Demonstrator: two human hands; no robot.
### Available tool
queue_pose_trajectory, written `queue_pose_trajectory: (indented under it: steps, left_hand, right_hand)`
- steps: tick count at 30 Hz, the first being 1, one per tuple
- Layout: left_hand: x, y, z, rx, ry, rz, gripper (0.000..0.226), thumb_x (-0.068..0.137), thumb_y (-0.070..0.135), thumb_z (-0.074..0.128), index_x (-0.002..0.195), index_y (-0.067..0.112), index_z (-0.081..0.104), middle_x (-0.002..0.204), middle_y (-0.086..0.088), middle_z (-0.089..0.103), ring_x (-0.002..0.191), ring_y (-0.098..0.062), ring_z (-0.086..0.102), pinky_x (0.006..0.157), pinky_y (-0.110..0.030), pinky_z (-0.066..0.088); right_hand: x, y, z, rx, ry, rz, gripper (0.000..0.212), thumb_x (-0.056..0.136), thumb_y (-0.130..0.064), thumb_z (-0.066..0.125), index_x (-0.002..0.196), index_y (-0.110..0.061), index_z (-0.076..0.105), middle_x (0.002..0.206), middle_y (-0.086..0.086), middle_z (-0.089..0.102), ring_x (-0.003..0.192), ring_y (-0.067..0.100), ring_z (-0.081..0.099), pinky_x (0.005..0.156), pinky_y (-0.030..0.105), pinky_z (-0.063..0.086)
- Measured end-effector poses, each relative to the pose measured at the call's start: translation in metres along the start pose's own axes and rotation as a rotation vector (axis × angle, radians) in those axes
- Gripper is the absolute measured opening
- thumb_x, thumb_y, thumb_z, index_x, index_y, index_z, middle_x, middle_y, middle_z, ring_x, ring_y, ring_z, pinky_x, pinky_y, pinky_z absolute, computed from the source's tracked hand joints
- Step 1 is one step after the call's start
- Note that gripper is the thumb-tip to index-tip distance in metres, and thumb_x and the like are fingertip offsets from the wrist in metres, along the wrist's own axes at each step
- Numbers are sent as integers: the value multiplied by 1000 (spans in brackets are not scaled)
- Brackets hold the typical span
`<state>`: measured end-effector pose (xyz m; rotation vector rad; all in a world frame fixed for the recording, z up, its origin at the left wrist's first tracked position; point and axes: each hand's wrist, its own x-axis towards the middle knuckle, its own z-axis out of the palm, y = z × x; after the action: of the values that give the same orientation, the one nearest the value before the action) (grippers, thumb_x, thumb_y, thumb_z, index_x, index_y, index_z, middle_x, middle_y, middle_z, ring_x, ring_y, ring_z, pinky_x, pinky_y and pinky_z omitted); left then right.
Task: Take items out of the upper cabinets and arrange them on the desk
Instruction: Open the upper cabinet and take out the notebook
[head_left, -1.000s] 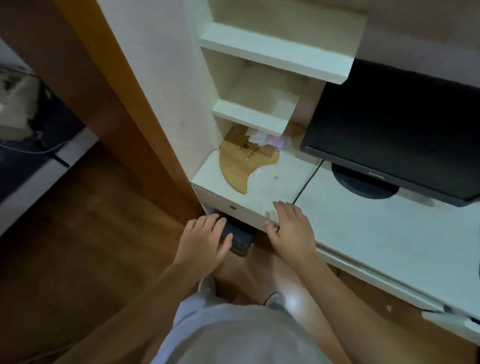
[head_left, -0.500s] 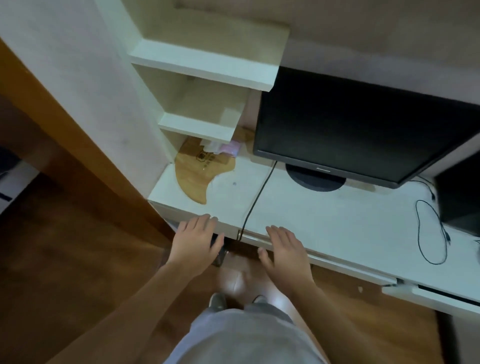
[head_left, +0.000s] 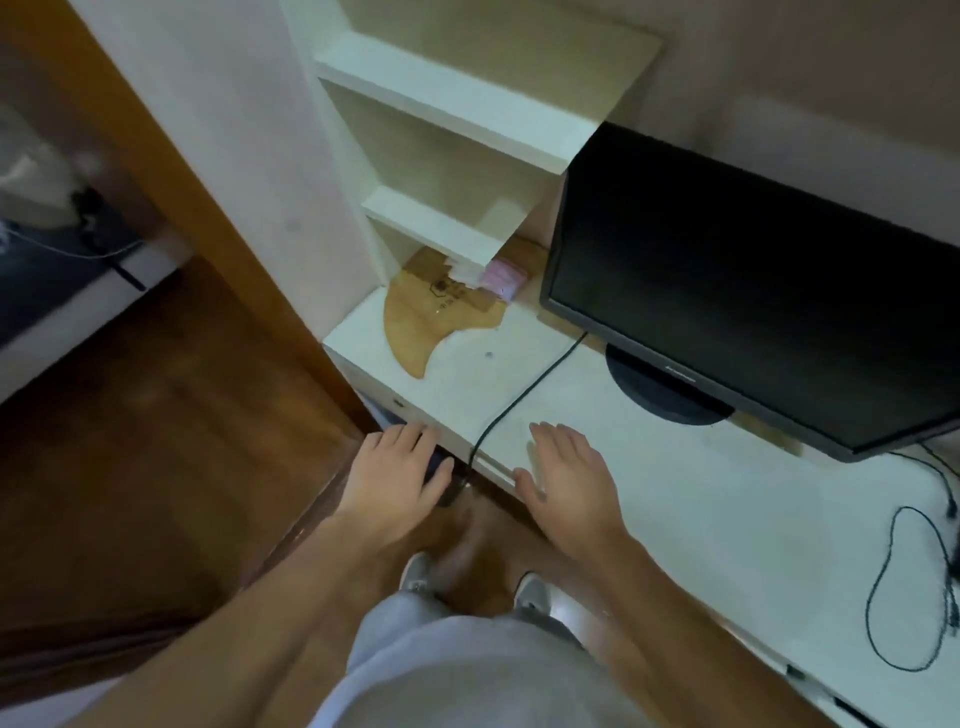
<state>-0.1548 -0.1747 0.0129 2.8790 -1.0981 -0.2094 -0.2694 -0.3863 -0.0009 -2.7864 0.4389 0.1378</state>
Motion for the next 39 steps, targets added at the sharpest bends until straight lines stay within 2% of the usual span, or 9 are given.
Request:
queue_pose_trajectory:
  steps: [3,6,14,21,24,27,33,36,39]
  left_hand:
    - [-7,15,-5,8,29,-55,54,101,52,27,129,20,59,125,0,64,114,-22,59,93,-38,45]
    - [-11,25,-13,17,44,-94,56,100,53,27,129,18,60,125,0,65,114,-23,60,94,-38,46]
    - [0,14,-60,-1,88,-99,61,102,56,23,142,20,51,142,-1,56,130,-21,51,106,-38,39]
    - [20,-14,-140,33,229,-63,63,101,59,20,139,21,52,135,0,60,121,-22,55,99,-39,43]
    - [28,-19,-194,18,347,-62,62,103,60,23,142,20,49,140,-1,57,126,-21,53,104,-40,42]
    - [35,-19,-256,20,441,-37,61,103,58,27,145,19,47,143,-3,55,129,-22,52,106,-40,40]
    - [45,-20,-389,19,666,4,55,104,53,33,145,20,47,143,-1,55,130,-19,48,102,-31,36]
    - [47,-24,-450,49,803,28,58,101,58,32,140,19,52,138,-2,59,126,-21,52,100,-35,39]
    - [45,-26,-503,78,900,59,62,97,61,29,137,20,53,137,-1,60,125,-23,54,101,-39,42]
  right_hand:
    - [6,15,-8,-56,-69,-75,60,102,-49,37,152,-16,37,156,5,42,145,25,34,116,41,34]
    - [8,20,-19,-63,-98,-83,62,102,-49,37,155,-16,30,160,4,35,148,24,29,120,39,29]
    - [31,0,-78,-40,-17,-166,57,101,-44,43,150,-15,36,150,4,47,135,24,43,106,38,41]
    - [57,-37,-169,-165,197,-313,44,98,-44,47,134,-19,53,131,1,60,122,23,51,96,37,46]
    - [63,-59,-222,-202,321,-358,43,98,-42,48,131,-17,57,130,2,62,121,23,52,97,38,46]
    - [65,-86,-281,-205,444,-400,48,100,-44,47,138,-16,53,133,3,61,123,23,52,96,37,46]
    - [61,-140,-402,-227,688,-471,50,100,-46,45,144,-20,46,139,-1,57,126,22,49,92,37,45]
    - [59,-162,-452,-276,810,-499,47,99,-45,47,138,-17,51,133,2,60,124,25,50,90,38,45]
    - [58,-180,-494,-296,892,-526,51,99,-46,46,143,-18,47,136,2,58,126,24,49,92,37,45]
